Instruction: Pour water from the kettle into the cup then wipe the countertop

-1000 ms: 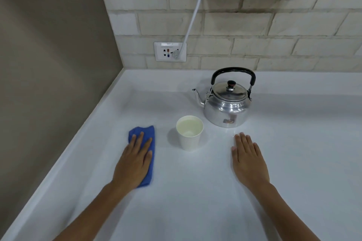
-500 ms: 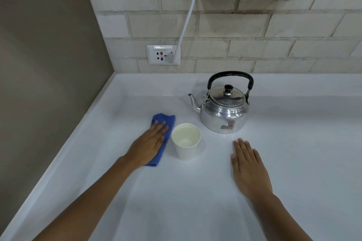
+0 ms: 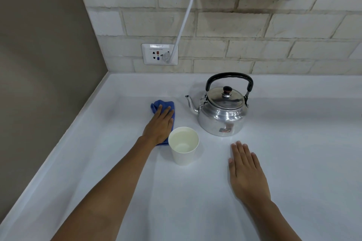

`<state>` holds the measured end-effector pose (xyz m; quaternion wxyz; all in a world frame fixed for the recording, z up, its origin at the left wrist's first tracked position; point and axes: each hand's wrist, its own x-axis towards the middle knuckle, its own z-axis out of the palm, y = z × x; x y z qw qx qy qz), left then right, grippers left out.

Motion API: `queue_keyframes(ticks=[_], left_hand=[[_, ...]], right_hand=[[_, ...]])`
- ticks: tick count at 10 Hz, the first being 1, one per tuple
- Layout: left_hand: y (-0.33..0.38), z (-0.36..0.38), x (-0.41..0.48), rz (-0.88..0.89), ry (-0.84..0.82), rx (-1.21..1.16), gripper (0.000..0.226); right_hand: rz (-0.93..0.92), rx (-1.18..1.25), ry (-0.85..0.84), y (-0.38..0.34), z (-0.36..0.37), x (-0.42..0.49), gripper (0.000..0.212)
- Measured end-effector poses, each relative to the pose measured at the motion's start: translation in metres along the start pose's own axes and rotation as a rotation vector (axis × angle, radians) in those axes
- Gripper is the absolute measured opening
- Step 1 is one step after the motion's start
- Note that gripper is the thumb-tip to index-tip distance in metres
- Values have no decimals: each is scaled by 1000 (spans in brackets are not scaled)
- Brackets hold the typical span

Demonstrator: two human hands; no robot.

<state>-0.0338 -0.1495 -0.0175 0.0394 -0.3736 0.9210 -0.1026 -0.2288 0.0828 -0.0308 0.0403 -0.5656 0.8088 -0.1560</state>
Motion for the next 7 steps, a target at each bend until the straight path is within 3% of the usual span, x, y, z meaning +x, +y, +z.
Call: queue_keyframes(ticks=[1, 3, 5, 7], left_hand=[[-1, -2, 6, 5, -27, -5, 46], [-1, -8, 13, -230, -44, -298, 51], [-3, -8, 15, -261, -121, -342, 54], [-20, -23, 1, -354, -25, -513, 55]], right_hand=[[-1, 12, 14, 0, 0, 0, 50], [-9, -2, 19, 1, -1, -1, 50], [4, 8, 9, 0, -2, -1, 50], [-8, 46, -29, 2, -9, -1, 50]])
